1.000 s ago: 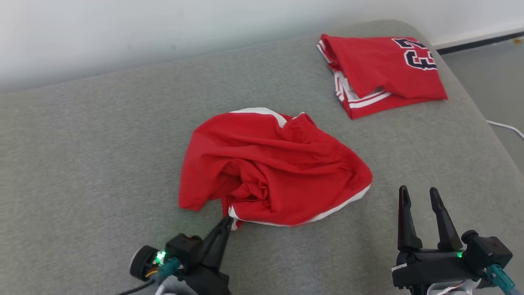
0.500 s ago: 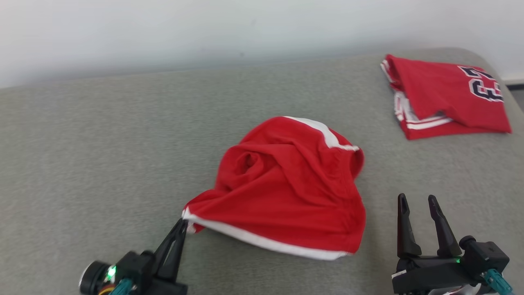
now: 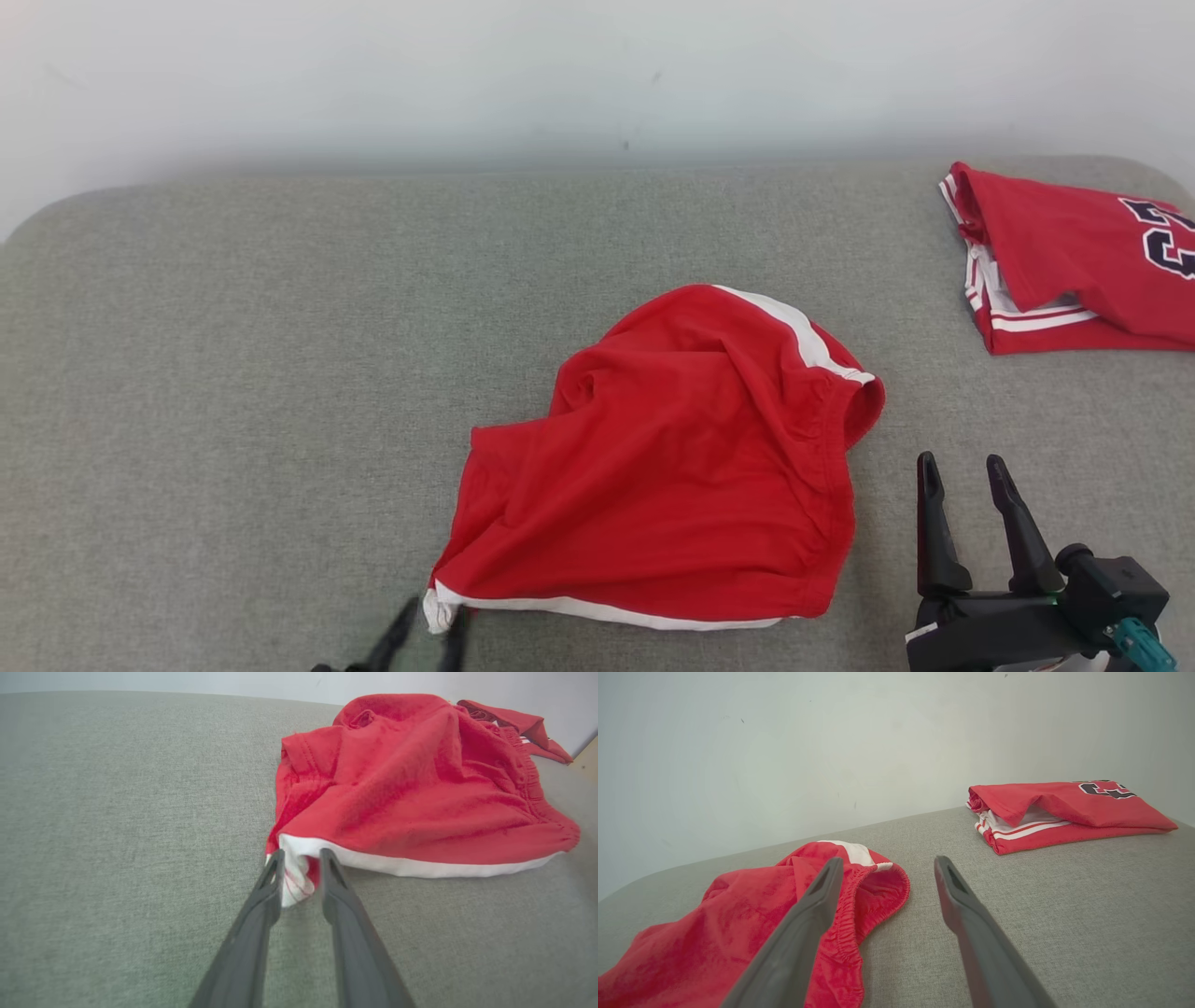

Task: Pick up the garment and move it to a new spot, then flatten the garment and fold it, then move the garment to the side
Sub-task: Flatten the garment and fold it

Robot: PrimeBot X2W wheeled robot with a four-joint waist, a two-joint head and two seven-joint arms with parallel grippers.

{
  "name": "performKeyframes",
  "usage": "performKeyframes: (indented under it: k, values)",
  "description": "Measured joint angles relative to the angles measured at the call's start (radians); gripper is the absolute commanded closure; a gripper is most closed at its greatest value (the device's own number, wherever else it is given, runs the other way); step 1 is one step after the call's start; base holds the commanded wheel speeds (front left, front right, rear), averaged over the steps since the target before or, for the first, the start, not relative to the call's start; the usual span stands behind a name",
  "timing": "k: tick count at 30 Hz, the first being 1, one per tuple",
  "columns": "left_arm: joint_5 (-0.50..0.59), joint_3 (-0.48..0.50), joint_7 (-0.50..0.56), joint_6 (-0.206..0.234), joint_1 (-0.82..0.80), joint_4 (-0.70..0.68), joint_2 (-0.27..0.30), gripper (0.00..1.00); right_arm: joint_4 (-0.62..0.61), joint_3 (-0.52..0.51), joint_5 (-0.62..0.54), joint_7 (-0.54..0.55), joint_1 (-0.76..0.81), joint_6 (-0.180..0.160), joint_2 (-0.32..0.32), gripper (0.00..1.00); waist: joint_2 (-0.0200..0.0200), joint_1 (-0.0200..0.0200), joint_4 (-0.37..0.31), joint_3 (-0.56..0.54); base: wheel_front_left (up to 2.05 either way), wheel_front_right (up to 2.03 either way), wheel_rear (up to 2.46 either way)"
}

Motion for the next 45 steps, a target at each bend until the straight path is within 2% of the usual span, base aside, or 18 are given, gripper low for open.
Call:
performKeyframes:
  k: [8,15,23,33,45]
  values:
    - [0.033,0.095,0.000,-0.002,0.012,-0.115,-0.030,0.00,0.004,-0.006,0.000,0.000,0.010,0.000,-0.005,0.00,0.0001,0.0000,0.016,-0.024,0.00,0.00,0.00]
    - [0.075,0.262,0.000,0.000,0.046,-0.203,-0.051,0.00,0.014,0.002,0.004,0.000,0.013,0.000,-0.007,0.00,0.0000,0.0000,0.020,-0.052,0.00,0.00,0.00]
    - [0.092,0.400,0.000,-0.009,0.071,-0.209,-0.084,0.00,0.043,0.007,0.009,0.000,0.031,0.000,-0.010,0.00,0.0000,0.0000,0.009,-0.074,0.00,0.00,0.00]
    - [0.131,0.441,0.000,-0.018,0.081,-0.203,-0.114,0.00,0.121,0.055,0.016,0.000,-0.020,0.000,-0.045,0.00,0.0000,0.0001,0.001,-0.078,0.00,0.00,0.00]
    - [0.149,0.410,0.000,-0.024,0.058,-0.206,-0.131,0.00,0.359,0.132,0.026,0.036,-0.247,0.000,-0.090,0.00,0.0001,0.0002,0.047,-0.054,0.00,0.00,0.00]
